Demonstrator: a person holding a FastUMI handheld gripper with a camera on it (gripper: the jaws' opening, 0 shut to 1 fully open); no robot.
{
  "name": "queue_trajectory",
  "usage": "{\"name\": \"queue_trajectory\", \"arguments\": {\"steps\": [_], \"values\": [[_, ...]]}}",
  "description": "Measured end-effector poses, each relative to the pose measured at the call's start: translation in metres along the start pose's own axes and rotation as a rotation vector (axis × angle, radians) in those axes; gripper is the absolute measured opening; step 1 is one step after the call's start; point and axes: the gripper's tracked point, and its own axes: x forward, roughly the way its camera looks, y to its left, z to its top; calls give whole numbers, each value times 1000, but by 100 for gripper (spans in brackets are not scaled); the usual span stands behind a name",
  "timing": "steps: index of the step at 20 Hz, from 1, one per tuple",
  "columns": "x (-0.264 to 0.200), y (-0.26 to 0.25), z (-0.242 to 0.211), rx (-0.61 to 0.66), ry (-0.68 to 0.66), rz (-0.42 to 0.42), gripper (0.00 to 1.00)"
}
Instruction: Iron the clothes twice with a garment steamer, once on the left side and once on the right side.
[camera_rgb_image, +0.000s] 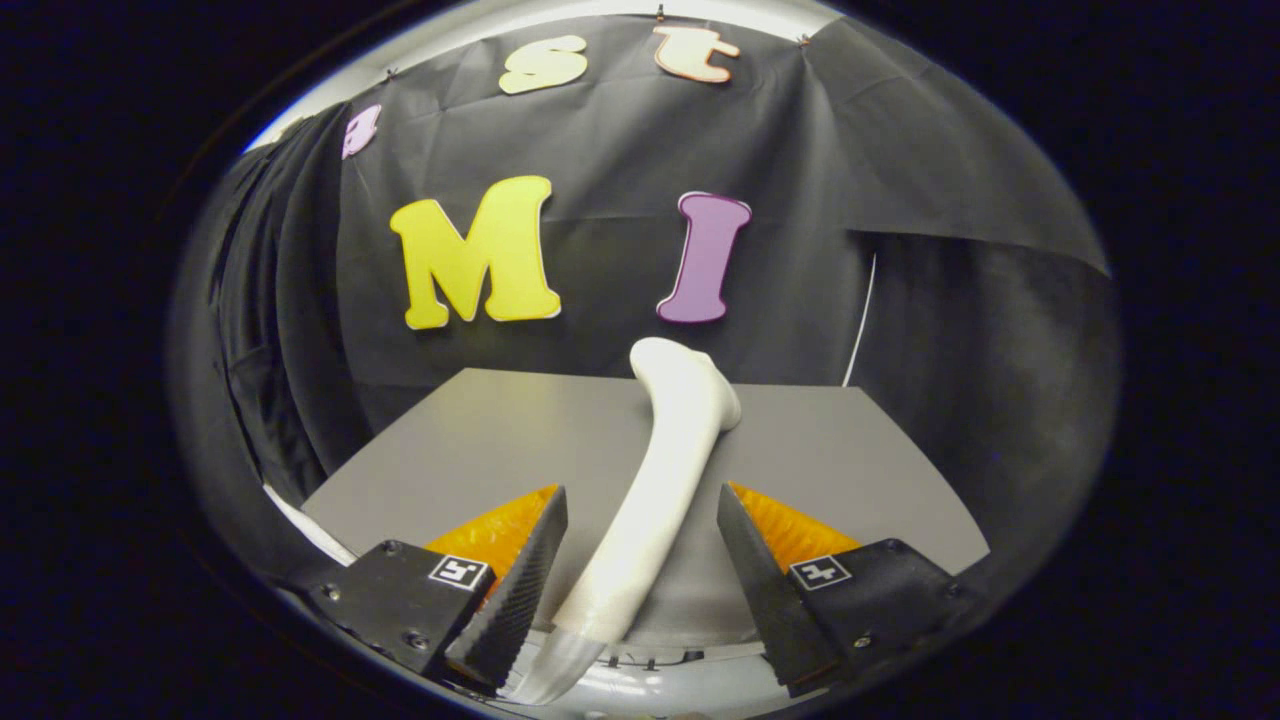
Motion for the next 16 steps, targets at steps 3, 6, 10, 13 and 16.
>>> {"name": "queue_trajectory", "arguments": {"steps": [3,6,10,13,16], "values": [[17,-3,-9,24,55,13,95],[28,-1,-14,42,92,38,92],[31,-1,-15,70,85,32,76],[28,3,-11,99,75,47,69],[29,8,-12,167,72,67,57]]}}
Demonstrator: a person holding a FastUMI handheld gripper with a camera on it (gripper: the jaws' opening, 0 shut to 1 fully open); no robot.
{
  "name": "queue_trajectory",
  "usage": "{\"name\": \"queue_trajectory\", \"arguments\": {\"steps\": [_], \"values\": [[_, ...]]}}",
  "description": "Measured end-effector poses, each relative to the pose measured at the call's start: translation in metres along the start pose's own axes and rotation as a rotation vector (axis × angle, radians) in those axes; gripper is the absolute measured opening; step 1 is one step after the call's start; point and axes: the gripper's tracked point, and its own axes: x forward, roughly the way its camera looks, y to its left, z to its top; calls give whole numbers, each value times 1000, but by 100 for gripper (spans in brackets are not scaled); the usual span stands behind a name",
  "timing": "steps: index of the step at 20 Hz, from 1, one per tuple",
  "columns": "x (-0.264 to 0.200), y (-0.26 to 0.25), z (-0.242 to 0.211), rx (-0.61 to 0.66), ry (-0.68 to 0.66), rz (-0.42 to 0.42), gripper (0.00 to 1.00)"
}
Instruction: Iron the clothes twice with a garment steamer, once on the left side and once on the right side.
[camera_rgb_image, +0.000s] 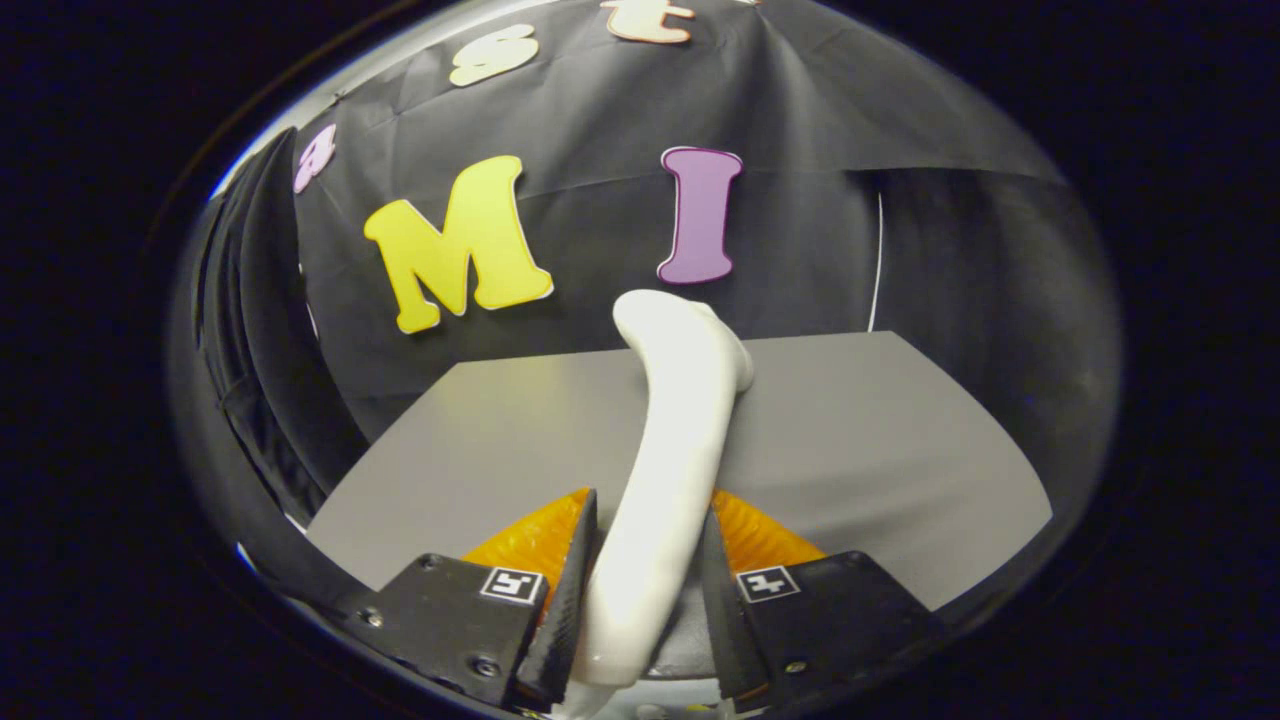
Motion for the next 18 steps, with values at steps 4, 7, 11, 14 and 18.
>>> {"name": "queue_trajectory", "arguments": {"steps": [4,7,11,14,18], "values": [[-4,11,7,27,-62,41,40],[-15,14,11,-9,-104,19,38],[-53,31,24,-11,-178,-5,38],[-95,64,42,-3,-248,-1,38],[-155,131,71,2,-347,33,38]]}}
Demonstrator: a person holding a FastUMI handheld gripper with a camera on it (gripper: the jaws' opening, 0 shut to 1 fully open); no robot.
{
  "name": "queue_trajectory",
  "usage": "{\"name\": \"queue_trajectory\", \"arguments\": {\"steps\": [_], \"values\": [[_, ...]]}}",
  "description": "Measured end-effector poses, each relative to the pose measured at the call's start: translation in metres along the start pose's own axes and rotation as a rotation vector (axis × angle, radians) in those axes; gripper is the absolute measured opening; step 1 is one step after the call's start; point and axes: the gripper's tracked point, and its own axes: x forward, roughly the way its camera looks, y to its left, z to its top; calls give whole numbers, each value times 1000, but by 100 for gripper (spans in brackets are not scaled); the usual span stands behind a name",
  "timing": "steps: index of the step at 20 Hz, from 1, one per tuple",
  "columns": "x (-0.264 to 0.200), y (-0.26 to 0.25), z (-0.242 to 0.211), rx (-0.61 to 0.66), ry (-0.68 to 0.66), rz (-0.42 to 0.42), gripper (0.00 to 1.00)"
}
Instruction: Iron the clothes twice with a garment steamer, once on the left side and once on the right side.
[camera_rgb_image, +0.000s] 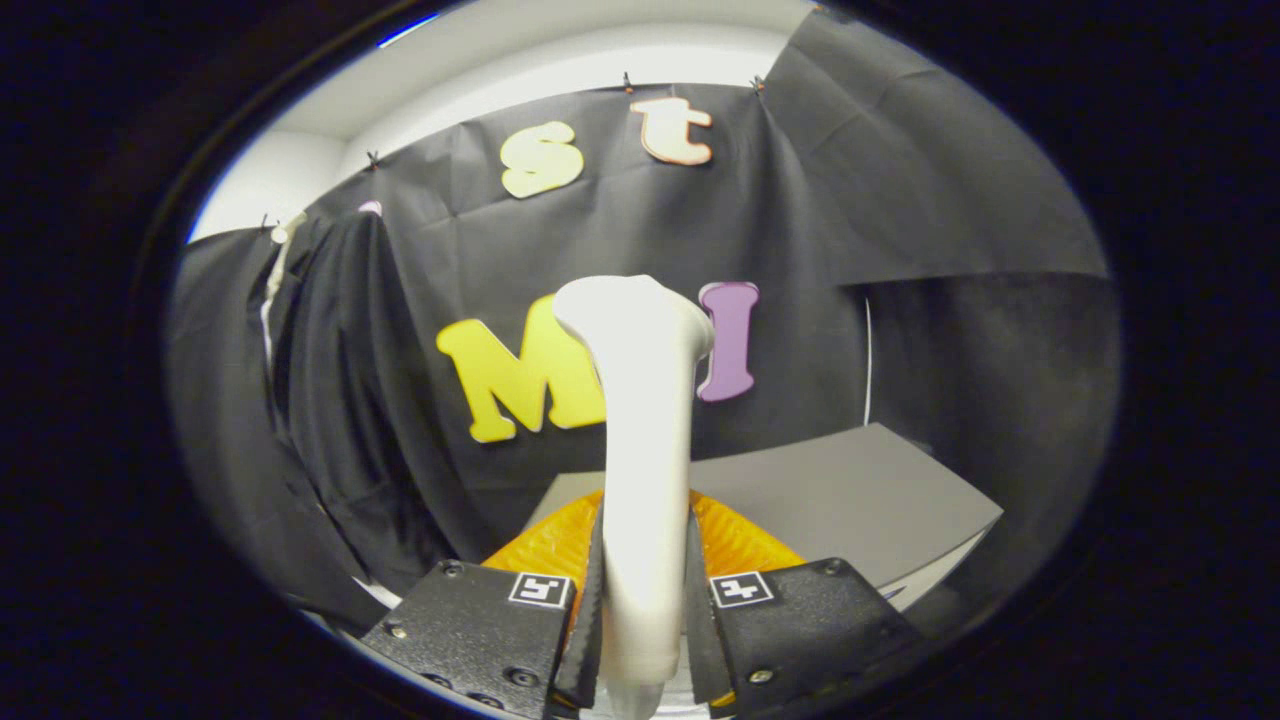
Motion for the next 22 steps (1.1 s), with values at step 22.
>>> {"name": "queue_trajectory", "arguments": {"steps": [22], "values": [[-45,360,72,-150,-176,273,37]]}}
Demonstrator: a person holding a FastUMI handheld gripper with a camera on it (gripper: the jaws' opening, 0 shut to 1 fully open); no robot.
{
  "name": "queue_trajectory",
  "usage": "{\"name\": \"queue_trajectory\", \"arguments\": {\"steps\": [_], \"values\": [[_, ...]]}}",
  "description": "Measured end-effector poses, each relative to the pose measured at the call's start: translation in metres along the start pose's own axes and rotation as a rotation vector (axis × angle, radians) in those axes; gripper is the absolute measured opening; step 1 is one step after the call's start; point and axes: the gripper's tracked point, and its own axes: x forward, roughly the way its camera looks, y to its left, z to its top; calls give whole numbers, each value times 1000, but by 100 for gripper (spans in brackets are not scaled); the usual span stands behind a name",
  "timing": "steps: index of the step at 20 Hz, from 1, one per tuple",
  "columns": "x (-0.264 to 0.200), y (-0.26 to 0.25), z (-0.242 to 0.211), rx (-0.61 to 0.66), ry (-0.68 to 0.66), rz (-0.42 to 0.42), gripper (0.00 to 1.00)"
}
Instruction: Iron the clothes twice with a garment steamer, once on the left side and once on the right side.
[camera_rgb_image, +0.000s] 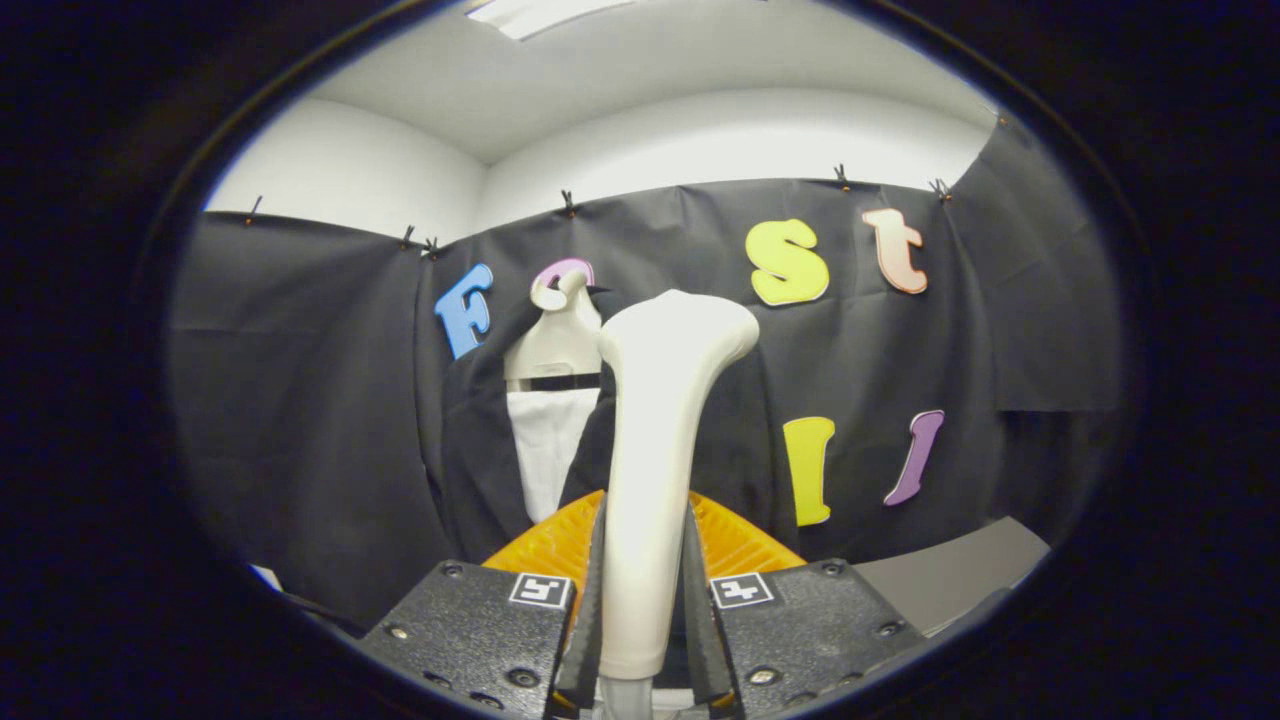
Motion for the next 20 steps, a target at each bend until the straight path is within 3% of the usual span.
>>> {"name": "queue_trajectory", "arguments": {"steps": [20], "values": [[-1,-10,-103,-14,210,-28,38]]}}
